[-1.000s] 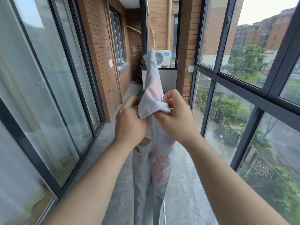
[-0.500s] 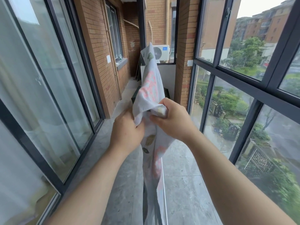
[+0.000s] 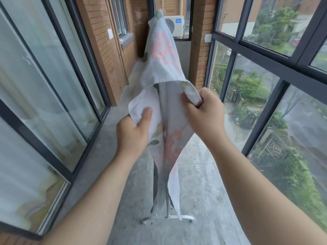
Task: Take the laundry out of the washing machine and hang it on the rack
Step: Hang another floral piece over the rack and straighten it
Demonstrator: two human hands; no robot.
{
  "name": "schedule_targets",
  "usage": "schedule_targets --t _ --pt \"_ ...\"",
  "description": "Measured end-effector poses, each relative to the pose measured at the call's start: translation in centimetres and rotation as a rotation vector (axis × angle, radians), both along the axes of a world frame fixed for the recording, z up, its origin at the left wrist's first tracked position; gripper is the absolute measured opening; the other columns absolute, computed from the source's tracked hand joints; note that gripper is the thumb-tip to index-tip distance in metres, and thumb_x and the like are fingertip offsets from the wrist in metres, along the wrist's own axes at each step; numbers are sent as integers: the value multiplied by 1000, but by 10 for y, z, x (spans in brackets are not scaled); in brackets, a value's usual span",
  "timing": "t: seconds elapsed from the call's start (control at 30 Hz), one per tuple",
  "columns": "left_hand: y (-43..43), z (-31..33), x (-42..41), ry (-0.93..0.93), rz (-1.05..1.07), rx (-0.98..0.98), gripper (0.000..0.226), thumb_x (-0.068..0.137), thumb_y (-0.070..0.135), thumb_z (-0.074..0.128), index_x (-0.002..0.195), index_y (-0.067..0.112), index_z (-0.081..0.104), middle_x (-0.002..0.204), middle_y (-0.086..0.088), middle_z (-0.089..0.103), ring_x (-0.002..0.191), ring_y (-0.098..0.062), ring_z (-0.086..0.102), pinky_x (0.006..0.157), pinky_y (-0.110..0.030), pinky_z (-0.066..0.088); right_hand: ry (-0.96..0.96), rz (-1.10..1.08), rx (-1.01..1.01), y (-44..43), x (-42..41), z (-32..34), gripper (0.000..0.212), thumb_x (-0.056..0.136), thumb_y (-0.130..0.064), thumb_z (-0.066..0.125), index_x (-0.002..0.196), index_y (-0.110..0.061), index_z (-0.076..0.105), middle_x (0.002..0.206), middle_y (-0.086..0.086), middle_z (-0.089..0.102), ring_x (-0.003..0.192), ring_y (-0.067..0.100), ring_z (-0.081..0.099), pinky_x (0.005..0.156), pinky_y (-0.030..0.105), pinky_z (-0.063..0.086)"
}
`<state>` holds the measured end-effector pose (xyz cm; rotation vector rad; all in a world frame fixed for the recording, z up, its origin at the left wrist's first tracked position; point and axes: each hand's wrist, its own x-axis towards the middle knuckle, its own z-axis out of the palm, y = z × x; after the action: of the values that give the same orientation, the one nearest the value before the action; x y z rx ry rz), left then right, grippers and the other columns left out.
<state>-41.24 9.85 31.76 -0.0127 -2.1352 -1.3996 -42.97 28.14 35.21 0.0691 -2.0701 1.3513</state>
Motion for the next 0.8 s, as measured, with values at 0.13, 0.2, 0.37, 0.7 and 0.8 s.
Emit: schedule_targets --t 0.13,0.2,0.37,0.7,0.8 --pt "-5 17 17 180 166 -57 61 98 55 42 50 25 20 39 7 29 38 -11 25 41 -20 17 219 -122 100 8 18 8 43 89 -32 66 66 -22 31 54 -7 34 54 12 34 47 22 26" --pt "-4 19 22 199 209 -88 58 100 54 39 53 24 19 40 6 22 39 -12 25 42 -21 16 247 -83 146 10 21 9 39 87 -23 67 68 -17 34 56 -6 33 57 17 33 48 23 26" --pt "8 12 30 295 138 -188 45 102 37 39 61 32 20 46 12 24 45 -3 38 45 -15 24 35 305 218 3 25 -8 40 83 -11 69 71 -28 35 62 -4 39 55 10 37 50 16 31" --pt "15 10 32 309 -72 -227 41 97 35 52 65 10 50 57 9 50 57 -9 47 51 -20 33 -32 592 -71 -15 36 -4 34 81 -7 65 72 -28 40 68 11 45 60 37 47 56 48 43" --pt "17 8 33 231 -237 -88 30 96 34 52 71 18 54 61 13 50 59 -2 47 57 -18 37 -24 603 -99 -16 37 0 32 82 -10 66 71 -25 40 68 5 44 61 29 42 57 45 38"
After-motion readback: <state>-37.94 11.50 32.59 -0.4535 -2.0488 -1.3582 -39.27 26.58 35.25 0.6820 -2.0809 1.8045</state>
